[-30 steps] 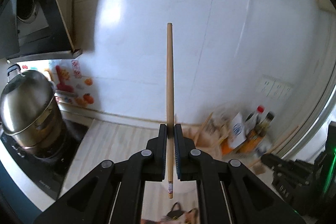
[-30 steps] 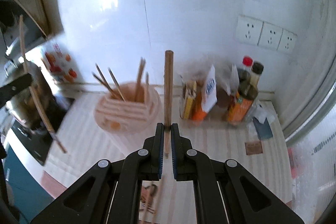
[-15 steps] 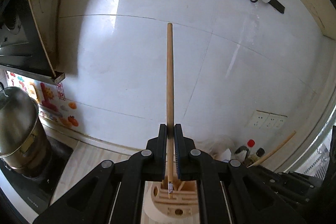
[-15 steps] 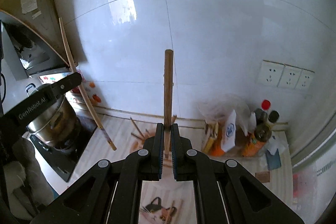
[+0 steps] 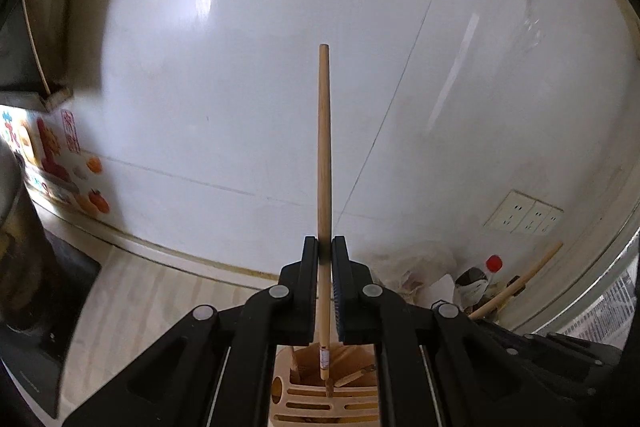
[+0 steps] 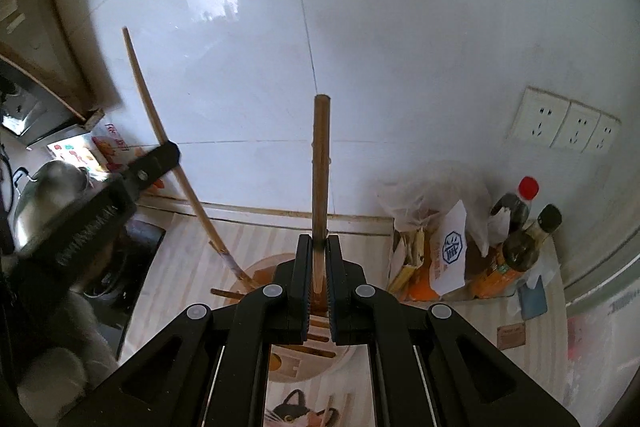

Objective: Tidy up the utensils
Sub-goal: 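Lower the left chopstick into the holder while the right tool inserts and releases its own, then move both open tools down to the last chopsticks on the cat mat, then close the left tool on a chopstick while the right tool grasps the other, then lift both held chopsticks and carry them above the cream holder, then lower the left chopstick into the holder while the right tool inserts and releases its own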

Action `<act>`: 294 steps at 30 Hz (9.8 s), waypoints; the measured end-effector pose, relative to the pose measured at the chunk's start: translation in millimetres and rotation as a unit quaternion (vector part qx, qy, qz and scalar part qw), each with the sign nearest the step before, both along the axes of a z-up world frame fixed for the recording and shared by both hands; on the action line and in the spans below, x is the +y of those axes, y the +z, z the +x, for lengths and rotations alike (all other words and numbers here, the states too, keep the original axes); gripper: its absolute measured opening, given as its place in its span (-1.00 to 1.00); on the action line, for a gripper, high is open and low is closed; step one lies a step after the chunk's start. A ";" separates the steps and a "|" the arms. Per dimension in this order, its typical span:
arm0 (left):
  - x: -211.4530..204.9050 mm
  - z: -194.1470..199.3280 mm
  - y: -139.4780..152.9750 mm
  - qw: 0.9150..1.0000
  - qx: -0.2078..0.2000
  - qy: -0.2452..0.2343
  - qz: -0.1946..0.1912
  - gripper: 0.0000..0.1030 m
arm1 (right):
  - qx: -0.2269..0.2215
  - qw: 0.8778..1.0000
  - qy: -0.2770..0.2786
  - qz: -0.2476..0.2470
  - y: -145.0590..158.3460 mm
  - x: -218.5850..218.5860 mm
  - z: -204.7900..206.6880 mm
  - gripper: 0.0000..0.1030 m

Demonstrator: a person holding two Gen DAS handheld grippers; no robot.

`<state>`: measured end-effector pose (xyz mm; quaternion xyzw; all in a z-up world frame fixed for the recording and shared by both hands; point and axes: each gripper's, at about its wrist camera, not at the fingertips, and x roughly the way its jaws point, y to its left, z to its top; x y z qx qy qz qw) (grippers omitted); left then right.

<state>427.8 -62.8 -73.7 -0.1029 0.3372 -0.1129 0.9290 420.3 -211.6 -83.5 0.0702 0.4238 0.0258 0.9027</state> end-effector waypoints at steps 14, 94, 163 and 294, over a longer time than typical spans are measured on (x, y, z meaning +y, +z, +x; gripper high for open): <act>-0.4 20.6 -38.3 0.999 0.030 -0.007 -0.013 -0.92 | 0.034 0.999 -0.015 0.009 -30.7 -8.7 18.0 -0.87; -77.1 -191.7 -287.1 0.912 0.368 -0.105 0.148 0.48 | 0.309 0.949 -0.051 0.036 -303.5 -121.6 -182.8 -0.99; 59.1 -150.4 -291.5 0.909 0.409 -0.047 0.067 -0.75 | 0.364 0.931 0.037 -0.011 -369.6 40.3 -165.6 -0.87; -16.6 12.5 -15.1 0.995 0.013 -0.055 0.088 -0.55 | -0.051 0.994 -0.029 0.089 -77.4 -29.1 48.7 -0.84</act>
